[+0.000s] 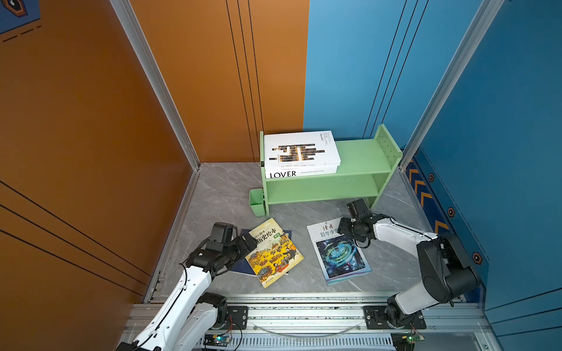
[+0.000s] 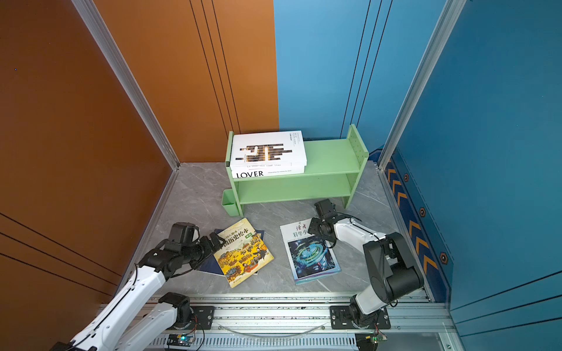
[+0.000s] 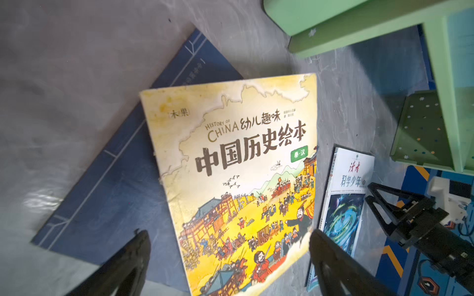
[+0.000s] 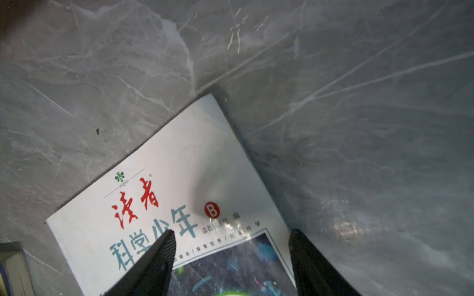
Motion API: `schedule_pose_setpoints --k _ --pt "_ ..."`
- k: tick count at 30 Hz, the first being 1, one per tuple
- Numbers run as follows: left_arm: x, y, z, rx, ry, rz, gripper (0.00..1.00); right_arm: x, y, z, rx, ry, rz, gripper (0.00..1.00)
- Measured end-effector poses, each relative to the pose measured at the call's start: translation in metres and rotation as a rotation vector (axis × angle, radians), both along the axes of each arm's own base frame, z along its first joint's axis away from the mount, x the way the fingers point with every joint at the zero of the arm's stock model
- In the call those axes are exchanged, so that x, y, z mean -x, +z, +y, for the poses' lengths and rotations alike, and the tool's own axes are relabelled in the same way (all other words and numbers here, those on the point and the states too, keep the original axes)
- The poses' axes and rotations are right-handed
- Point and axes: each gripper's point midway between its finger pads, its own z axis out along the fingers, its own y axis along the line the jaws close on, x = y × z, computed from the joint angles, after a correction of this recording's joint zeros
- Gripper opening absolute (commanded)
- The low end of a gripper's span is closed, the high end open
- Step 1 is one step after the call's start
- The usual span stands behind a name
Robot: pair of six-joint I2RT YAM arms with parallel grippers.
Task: Stacking books/files
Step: Place the book on the books, then pick up the book at the center of the table.
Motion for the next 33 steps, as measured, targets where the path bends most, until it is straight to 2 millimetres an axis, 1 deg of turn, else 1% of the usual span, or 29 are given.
schedule_pose_setpoints --k 3,5,6,9,13,15,19,24,25,28,31,33 --pt "-0.003 0.024 0.006 -0.022 0.019 -0.066 0.98 -0.002 0.003 -0.001 0.008 0.002 -0.007 0.75" --pt "-0.005 0.037 0.003 -0.027 0.008 -0.102 0.98 -0.004 0.003 -0.003 0.015 -0.004 -0.01 0.76" --pt "-0.005 0.042 -0.001 -0.027 -0.009 -0.114 0.98 -0.004 0.003 -0.005 0.018 -0.008 -0.009 0.77" --pt "-0.002 0.05 -0.03 -0.019 -0.11 -0.147 0.98 -0.005 0.003 -0.013 0.025 -0.03 -0.006 0.79" --pt "0.004 0.049 -0.089 0.016 -0.28 -0.168 0.98 -0.008 0.002 -0.023 0.03 -0.055 -0.004 0.82" --pt "0.005 0.042 -0.119 0.032 -0.349 -0.156 0.98 -0.008 0.002 -0.027 0.034 -0.064 -0.003 0.83" --pt "-0.001 0.016 -0.174 0.029 -0.431 -0.101 0.98 -0.008 0.005 -0.037 0.054 -0.084 -0.005 0.84" --pt "-0.02 -0.008 -0.227 0.059 -0.451 -0.074 0.98 -0.01 0.01 -0.047 0.058 -0.114 -0.021 0.84" --pt "-0.024 -0.014 -0.236 0.068 -0.446 -0.066 0.98 -0.008 0.009 -0.05 0.062 -0.119 -0.021 0.84" --pt "-0.031 -0.033 -0.252 0.086 -0.425 -0.034 0.98 -0.003 0.005 -0.055 0.078 -0.128 -0.011 0.85" --pt "-0.034 -0.051 -0.257 0.084 -0.405 0.002 0.98 0.002 0.001 -0.057 0.088 -0.13 0.005 0.85" --pt "-0.035 -0.058 -0.26 0.086 -0.399 0.017 0.98 0.002 0.0 -0.057 0.089 -0.13 0.008 0.85"
